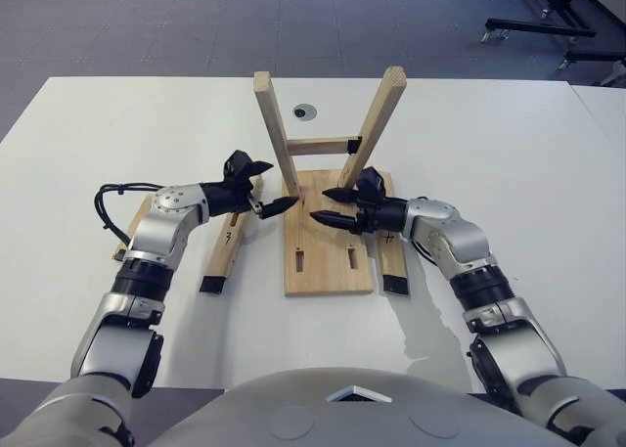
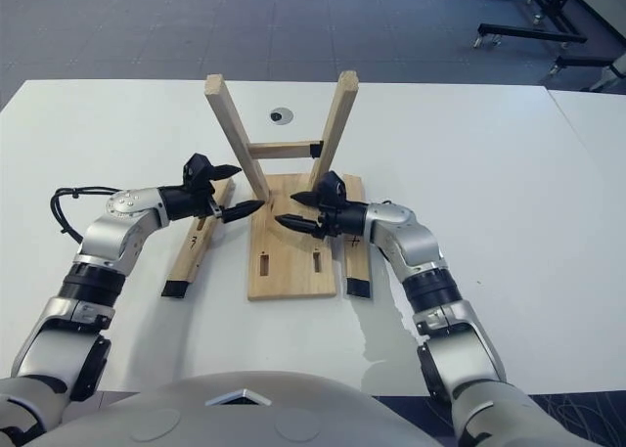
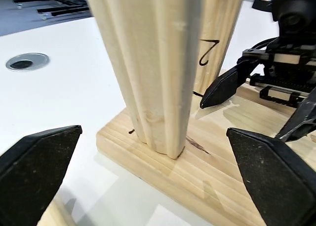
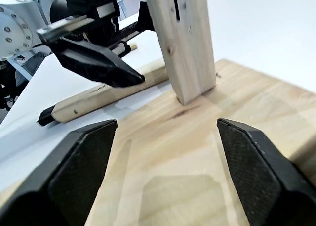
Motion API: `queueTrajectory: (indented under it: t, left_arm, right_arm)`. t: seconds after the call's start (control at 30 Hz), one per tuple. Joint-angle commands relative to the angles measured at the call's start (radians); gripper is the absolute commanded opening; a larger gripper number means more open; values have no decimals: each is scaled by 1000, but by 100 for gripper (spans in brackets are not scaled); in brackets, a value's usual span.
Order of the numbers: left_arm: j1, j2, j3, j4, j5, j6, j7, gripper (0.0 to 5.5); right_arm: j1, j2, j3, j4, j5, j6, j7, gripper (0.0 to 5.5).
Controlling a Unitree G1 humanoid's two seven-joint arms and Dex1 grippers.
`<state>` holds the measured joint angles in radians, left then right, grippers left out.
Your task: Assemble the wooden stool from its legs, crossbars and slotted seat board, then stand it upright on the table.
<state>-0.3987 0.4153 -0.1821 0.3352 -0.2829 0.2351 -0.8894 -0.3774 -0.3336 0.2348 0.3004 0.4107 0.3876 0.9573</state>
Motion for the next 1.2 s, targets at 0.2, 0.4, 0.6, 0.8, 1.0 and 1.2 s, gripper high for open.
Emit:
queueTrajectory:
  t: [0.2, 0.4, 0.6, 0.8, 1.0, 1.2]
  left_arm:
    - [-52, -19, 33, 107, 61, -88, 11, 539]
    - [-100, -35, 64, 191, 130, -178, 111, 539]
    - [-94, -64, 100, 192, 133, -232, 168, 539]
    - [13, -49, 153, -47, 64, -187, 158, 539]
    - [295, 68, 412, -544, 5, -6, 309, 539]
    - [588, 101, 627, -504, 79, 178, 474, 539]
  right_arm:
    - [-23, 5, -55, -24, 5, -8, 48, 374]
    - [32, -20, -99, -158, 47, 50, 59, 374]
    - [68, -60, -140, -259, 96, 113, 72, 374]
    - [65, -97, -185, -293, 127, 139, 79, 374]
    - [187, -86, -323, -487, 277, 225, -28, 374]
    - [338, 5, -468, -673, 381, 294, -343, 374]
